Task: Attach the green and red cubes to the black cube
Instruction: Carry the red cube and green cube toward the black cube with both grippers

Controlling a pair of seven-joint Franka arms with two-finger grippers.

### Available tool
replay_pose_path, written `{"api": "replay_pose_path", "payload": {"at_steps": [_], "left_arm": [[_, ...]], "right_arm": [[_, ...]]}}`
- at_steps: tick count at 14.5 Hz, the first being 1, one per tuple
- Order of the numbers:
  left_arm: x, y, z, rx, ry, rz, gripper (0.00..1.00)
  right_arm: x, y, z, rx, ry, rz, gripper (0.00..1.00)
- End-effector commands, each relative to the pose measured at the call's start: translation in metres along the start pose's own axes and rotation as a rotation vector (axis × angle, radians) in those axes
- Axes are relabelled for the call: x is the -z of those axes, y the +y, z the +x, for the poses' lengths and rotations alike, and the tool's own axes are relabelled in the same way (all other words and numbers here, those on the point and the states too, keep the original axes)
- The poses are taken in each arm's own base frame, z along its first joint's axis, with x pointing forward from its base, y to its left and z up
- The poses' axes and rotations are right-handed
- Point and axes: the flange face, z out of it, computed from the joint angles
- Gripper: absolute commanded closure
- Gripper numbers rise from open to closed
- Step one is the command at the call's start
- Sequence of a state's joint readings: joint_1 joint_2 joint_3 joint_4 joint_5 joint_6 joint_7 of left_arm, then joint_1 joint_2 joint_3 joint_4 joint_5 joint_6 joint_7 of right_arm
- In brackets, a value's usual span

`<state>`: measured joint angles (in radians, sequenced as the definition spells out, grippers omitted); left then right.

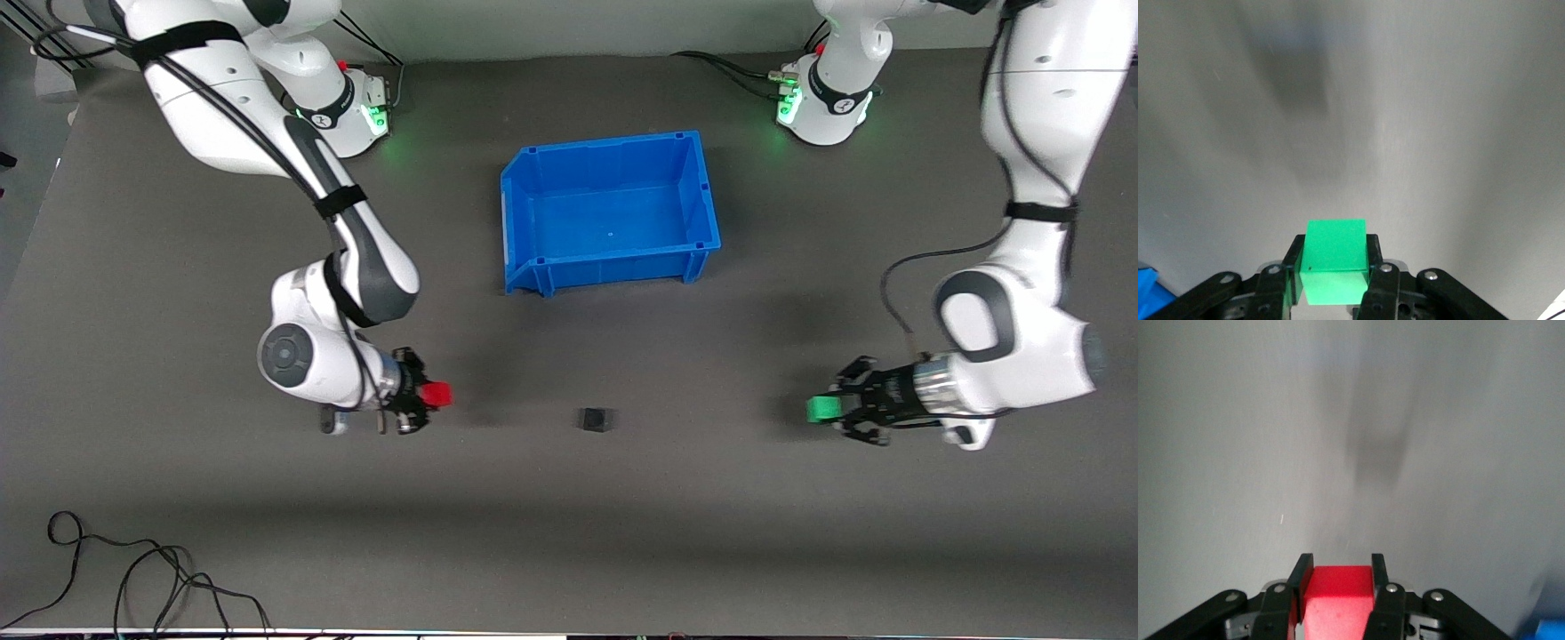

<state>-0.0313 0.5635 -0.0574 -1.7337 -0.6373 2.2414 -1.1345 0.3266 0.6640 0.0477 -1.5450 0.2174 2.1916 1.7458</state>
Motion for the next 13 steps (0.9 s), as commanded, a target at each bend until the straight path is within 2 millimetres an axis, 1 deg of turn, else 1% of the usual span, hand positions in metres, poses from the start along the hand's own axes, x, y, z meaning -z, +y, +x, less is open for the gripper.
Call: {"api": "replay_pose_path", "payload": {"at_steps": [1, 2, 3, 4, 5, 6, 7, 9, 10, 11, 12, 13], "left_arm": [[-0.036, 0.021, -0.046, -0.028, 0.009, -0.011, 0.77], [-0.050, 0.030, -0.064, -0.013, 0.010, -0.019, 0.77], [-0.063, 0.038, -0.081, 0.014, 0.013, -0.028, 0.77], [-0.079, 0.041, -0.097, 0.041, 0.017, -0.034, 0.77], [-0.092, 0.042, -0.110, 0.059, 0.022, -0.048, 0.77], [-0.103, 0.041, -0.119, 0.074, 0.030, -0.071, 0.77], [-0.118, 0.038, -0.132, 0.090, 0.037, -0.079, 0.77], [-0.147, 0.027, -0.156, 0.088, 0.046, -0.078, 0.76], [-0.160, 0.022, -0.167, 0.084, 0.050, -0.085, 0.76], [-0.170, 0.017, -0.174, 0.087, 0.054, -0.089, 0.76], [-0.177, 0.014, -0.176, 0.088, 0.054, -0.083, 0.76], [-0.183, 0.012, -0.182, 0.088, 0.051, -0.079, 0.76]], "right_arm": [[-0.046, -0.027, -0.034, -0.161, -0.024, -0.015, 0.77], [-0.051, -0.035, -0.056, -0.198, -0.039, 0.008, 0.77], [-0.054, -0.042, -0.072, -0.233, -0.054, 0.026, 0.77], [-0.061, -0.044, -0.086, -0.250, -0.066, 0.032, 0.77], [-0.070, -0.042, -0.097, -0.240, -0.069, 0.022, 0.79], [-0.075, -0.038, -0.104, -0.239, -0.065, 0.016, 0.80], [-0.082, -0.031, -0.114, -0.231, -0.054, 0.009, 0.80], [-0.089, -0.023, -0.128, -0.222, -0.044, 0.003, 0.80], [-0.096, -0.021, -0.127, -0.231, -0.038, -0.005, 0.80], [-0.103, -0.019, -0.128, -0.231, -0.032, -0.014, 0.80], [-0.114, -0.009, -0.142, -0.205, -0.017, -0.021, 0.80], [-0.119, -0.007, -0.146, -0.203, -0.009, -0.020, 0.80]]}}
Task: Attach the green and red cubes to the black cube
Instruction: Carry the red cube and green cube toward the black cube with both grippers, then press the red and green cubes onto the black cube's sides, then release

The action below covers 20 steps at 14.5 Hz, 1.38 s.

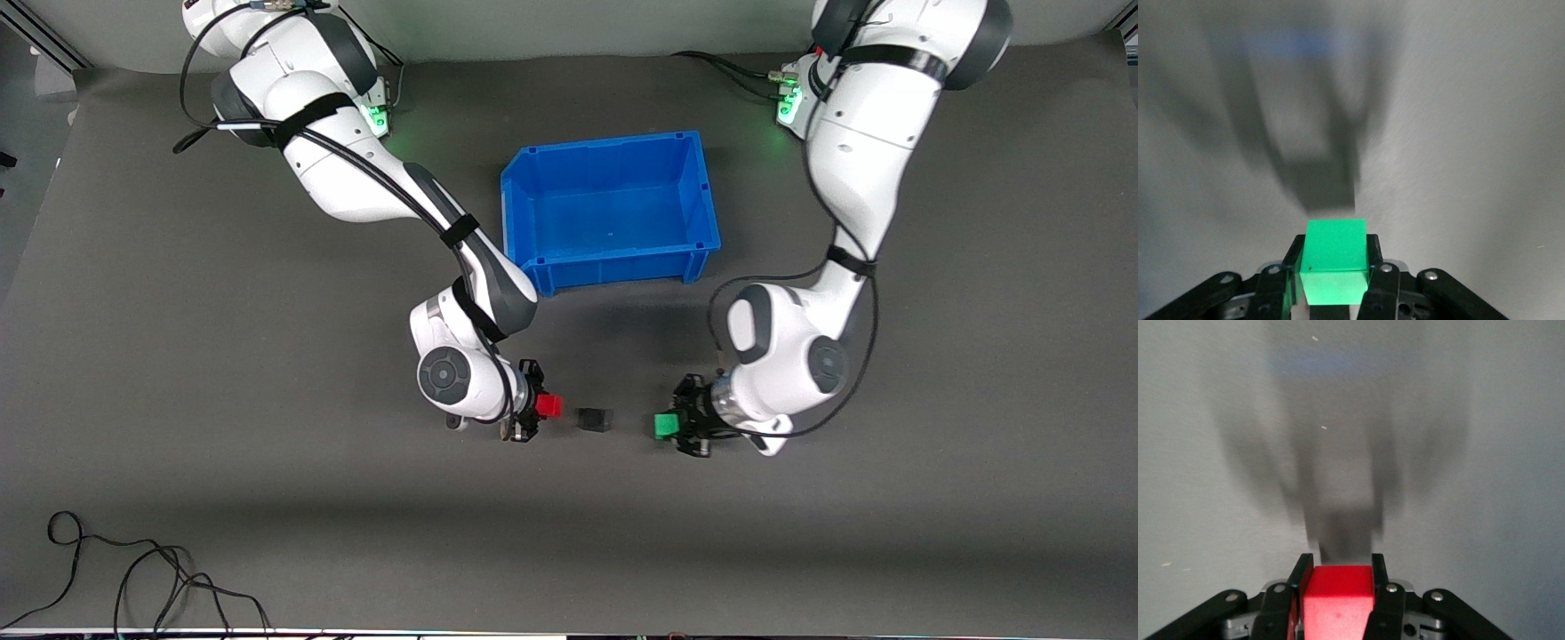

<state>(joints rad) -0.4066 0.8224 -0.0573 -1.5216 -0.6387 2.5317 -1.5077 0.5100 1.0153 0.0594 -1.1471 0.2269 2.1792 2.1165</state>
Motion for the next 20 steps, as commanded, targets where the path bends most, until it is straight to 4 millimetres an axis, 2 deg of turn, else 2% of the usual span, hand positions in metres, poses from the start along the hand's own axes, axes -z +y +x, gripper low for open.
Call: {"api": "replay_pose_path", "payload": {"at_steps": [1, 4, 8, 11, 14, 20], "left_arm": [[-0.006, 0.004, -0.010, 0.023, 0.003, -0.023, 0.76], [-0.018, 0.003, -0.025, 0.032, -0.002, -0.046, 0.76], [-0.026, -0.003, -0.043, 0.011, -0.011, -0.043, 0.76], [-0.032, -0.005, -0.052, -0.003, -0.014, -0.068, 0.76], [-0.039, -0.012, -0.060, -0.017, -0.013, -0.063, 0.76], [-0.040, -0.018, -0.071, 0.017, -0.018, -0.048, 0.76]], "right_arm": [[-0.013, 0.004, -0.014, -0.011, 0.012, 0.006, 0.80], [-0.015, 0.000, -0.015, -0.010, 0.002, 0.025, 0.80], [-0.003, -0.014, -0.011, -0.016, -0.041, 0.091, 0.79], [-0.006, -0.024, -0.005, -0.038, -0.064, 0.113, 0.79], [-0.010, -0.022, -0.010, -0.036, -0.071, 0.113, 0.79], [-0.015, -0.017, -0.016, -0.029, -0.074, 0.106, 0.80]]}}
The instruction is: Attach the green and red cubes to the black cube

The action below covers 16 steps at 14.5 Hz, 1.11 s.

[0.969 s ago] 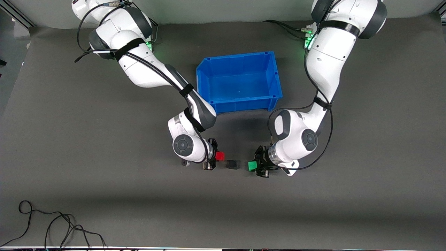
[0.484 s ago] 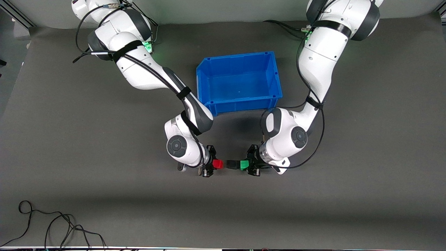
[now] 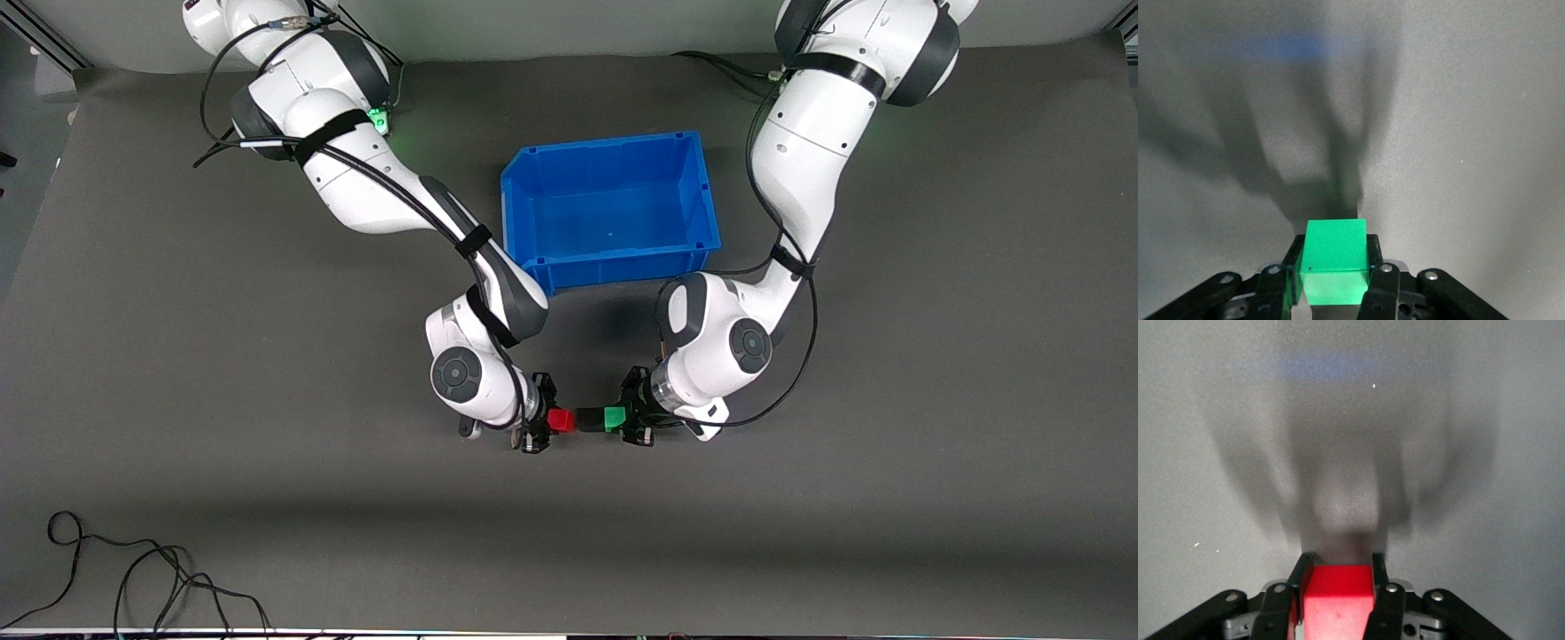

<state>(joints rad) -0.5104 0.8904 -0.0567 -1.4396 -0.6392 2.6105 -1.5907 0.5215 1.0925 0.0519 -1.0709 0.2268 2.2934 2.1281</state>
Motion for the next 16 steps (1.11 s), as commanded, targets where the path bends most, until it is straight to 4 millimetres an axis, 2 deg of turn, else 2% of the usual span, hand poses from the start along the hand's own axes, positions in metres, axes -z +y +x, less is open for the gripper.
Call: {"api": "replay_pose_path", "payload": {"at_steps": [1, 3, 4, 5, 6, 7, 8, 9, 10, 13, 14, 15, 16], "left_arm": [[-0.003, -0.001, -0.012, 0.051, -0.001, -0.005, 0.76], [-0.003, 0.000, -0.013, 0.110, 0.004, -0.012, 0.75], [-0.003, -0.001, -0.014, 0.115, 0.004, -0.010, 0.74], [-0.003, -0.002, -0.016, 0.113, 0.002, -0.009, 0.73], [-0.004, -0.003, -0.018, 0.112, 0.003, -0.008, 0.71], [-0.005, -0.005, -0.020, 0.108, 0.002, -0.006, 0.64], [-0.005, -0.005, -0.020, 0.108, 0.003, -0.006, 0.49], [-0.004, -0.005, -0.020, 0.098, 0.005, -0.003, 0.03], [-0.004, -0.006, -0.020, 0.094, 0.008, 0.003, 0.00], [0.001, -0.001, -0.004, 0.106, 0.029, 0.041, 0.00], [0.015, 0.010, 0.011, 0.112, 0.051, 0.065, 0.00], [0.024, 0.013, 0.019, 0.114, 0.066, 0.101, 0.00], [0.042, 0.025, 0.033, 0.127, 0.073, 0.108, 0.00]], "right_arm": [[-0.001, 0.001, -0.010, -0.019, -0.019, 0.006, 0.80], [-0.004, 0.004, -0.013, -0.013, -0.017, 0.004, 0.79], [-0.004, 0.005, -0.014, -0.010, -0.017, 0.004, 0.68], [-0.004, 0.004, -0.012, -0.012, -0.014, 0.005, 0.44], [-0.003, 0.002, -0.012, -0.005, -0.010, 0.010, 0.12], [-0.003, 0.002, -0.010, 0.001, -0.005, 0.010, 0.00], [-0.001, 0.002, -0.010, 0.006, -0.001, 0.006, 0.00], [0.007, 0.000, -0.009, 0.011, 0.010, -0.008, 0.00], [0.017, 0.001, -0.009, 0.037, 0.029, -0.034, 0.00], [0.074, -0.004, -0.014, 0.147, 0.050, -0.035, 0.00], [0.089, -0.008, -0.009, 0.179, 0.074, -0.014, 0.00], [0.102, -0.005, -0.009, 0.211, 0.086, -0.011, 0.00], [0.114, -0.003, -0.006, 0.257, 0.099, -0.011, 0.00]]}}
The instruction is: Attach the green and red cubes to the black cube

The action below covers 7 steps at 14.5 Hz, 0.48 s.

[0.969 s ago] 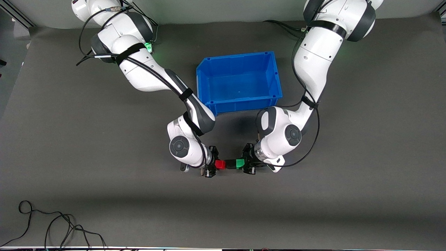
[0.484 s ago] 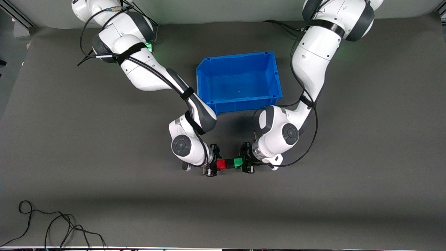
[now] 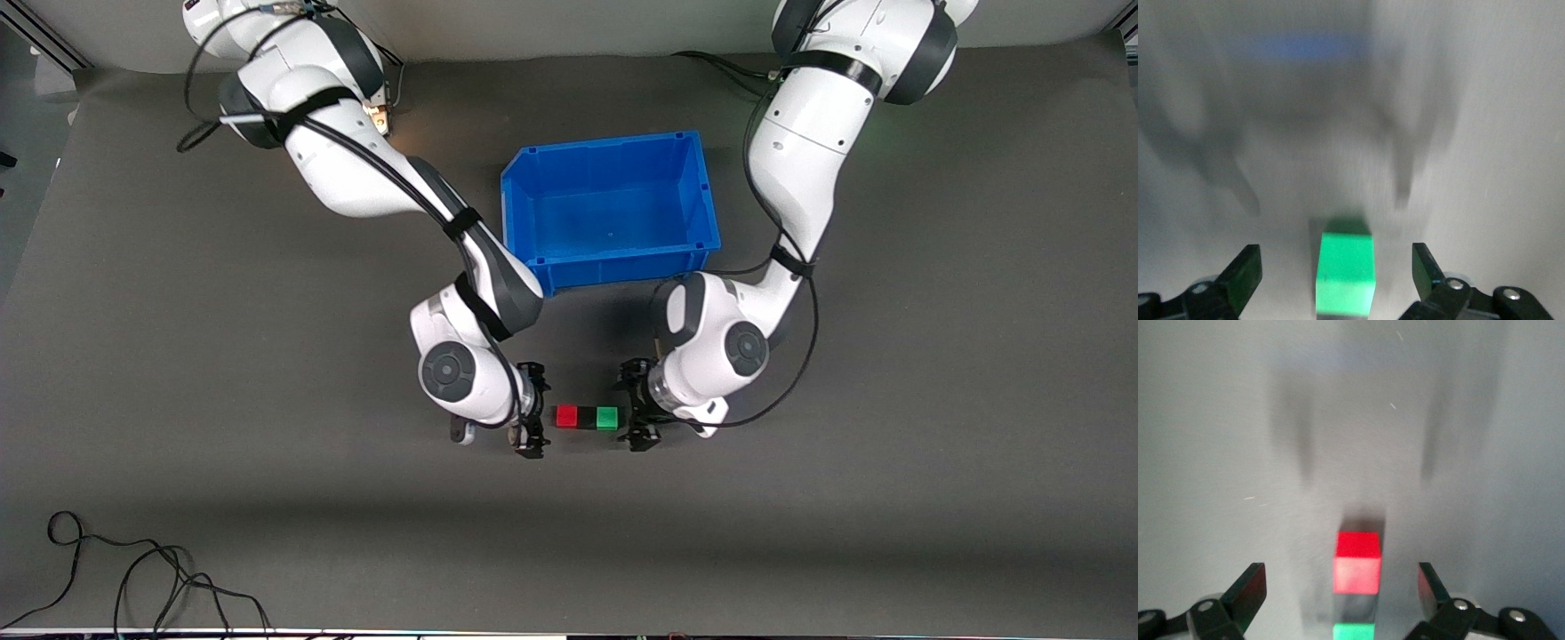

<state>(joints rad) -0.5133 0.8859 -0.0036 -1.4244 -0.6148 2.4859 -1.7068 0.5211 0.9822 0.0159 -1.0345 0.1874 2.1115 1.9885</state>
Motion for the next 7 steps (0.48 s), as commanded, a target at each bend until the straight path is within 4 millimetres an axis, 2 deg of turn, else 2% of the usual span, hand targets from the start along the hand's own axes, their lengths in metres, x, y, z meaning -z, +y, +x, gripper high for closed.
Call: {"api": "replay_pose_path", "payload": {"at_steps": [1, 2, 3, 4, 6, 7], "left_arm": [[0.050, 0.026, 0.035, 0.020, 0.042, 0.048, 0.00], [0.072, 0.033, 0.049, -0.032, 0.055, 0.073, 0.00], [0.092, 0.040, 0.071, -0.073, 0.058, 0.105, 0.00], [0.116, 0.042, 0.088, -0.132, 0.059, 0.138, 0.00], [0.169, 0.045, 0.132, -0.259, 0.092, 0.198, 0.00], [0.194, 0.047, 0.152, -0.312, 0.104, 0.228, 0.00]], "right_arm": [[0.044, 0.008, 0.012, 0.158, 0.062, 0.008, 0.00], [0.062, 0.012, 0.014, 0.218, 0.067, -0.003, 0.00], [0.081, 0.016, 0.016, 0.252, 0.079, -0.032, 0.00], [0.103, 0.017, 0.026, 0.276, 0.099, -0.059, 0.00], [0.145, 0.012, 0.047, 0.508, 0.095, -0.071, 0.00], [0.162, 0.016, 0.060, 0.584, 0.090, -0.118, 0.00]]}}
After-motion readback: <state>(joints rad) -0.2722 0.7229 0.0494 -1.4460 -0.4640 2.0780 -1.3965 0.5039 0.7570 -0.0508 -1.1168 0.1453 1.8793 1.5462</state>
